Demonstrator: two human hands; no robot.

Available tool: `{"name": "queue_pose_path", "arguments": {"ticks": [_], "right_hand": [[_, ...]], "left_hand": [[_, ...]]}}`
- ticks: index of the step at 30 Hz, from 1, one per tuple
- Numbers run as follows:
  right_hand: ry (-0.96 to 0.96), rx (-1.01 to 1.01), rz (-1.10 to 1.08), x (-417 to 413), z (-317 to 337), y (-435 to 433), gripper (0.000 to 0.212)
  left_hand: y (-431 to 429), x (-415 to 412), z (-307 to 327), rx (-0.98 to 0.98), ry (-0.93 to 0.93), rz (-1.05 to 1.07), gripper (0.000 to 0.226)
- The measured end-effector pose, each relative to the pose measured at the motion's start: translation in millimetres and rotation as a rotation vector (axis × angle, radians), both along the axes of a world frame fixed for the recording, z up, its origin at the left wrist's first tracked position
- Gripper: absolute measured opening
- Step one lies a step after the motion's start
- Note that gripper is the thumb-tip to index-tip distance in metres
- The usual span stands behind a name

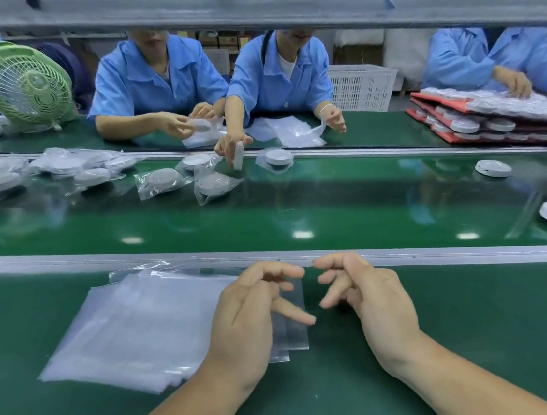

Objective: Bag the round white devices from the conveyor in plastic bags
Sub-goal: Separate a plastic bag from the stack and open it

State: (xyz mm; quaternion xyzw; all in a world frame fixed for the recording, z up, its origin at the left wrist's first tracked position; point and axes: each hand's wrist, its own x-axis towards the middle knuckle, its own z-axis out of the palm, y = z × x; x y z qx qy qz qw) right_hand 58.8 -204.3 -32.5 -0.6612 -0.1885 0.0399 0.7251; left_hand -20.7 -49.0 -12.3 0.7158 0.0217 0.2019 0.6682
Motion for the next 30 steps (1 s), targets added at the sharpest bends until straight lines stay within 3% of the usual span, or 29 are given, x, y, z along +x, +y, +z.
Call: {"name": "queue_pose_path", "arguments": {"ticks": [3,5,10,17,26,30], "right_hand": [[-0.064,-0.146,0.009,-1.8,2.5,4.3,0.032],[-0.099,-0.183,0.022,-3.8,5.4,4.6,0.020],[-0.112,-0.173,0.047,-5.7,8.6,3.1,0.036],[-0.116,-0.200,0.016,-4.2,7.3,-0.6,0.044],[-0.028,-0.164,0.080,-0.4,9.7,1.2,0.039],[-0.068,-0.233,0.120,-0.5,7.2,1.6,0.040]], "left_hand": [[-4.0,0.1,0.3,0.100,-0.051,0.034,0.044],[-4.7,1.9,-0.4,0.086,-0.067,0.075,0.026],[-0.6,2.4,-2.1,0.126,-0.116,0.200,0.077],[1.5,0.1,-1.8,0.252,-0.122,0.257,0.097],[-0.7,0.9,-4.5,0.160,-0.038,0.041,0.066],[0.1,1.8,-2.9,0.249,-0.086,0.102,0.071]]}}
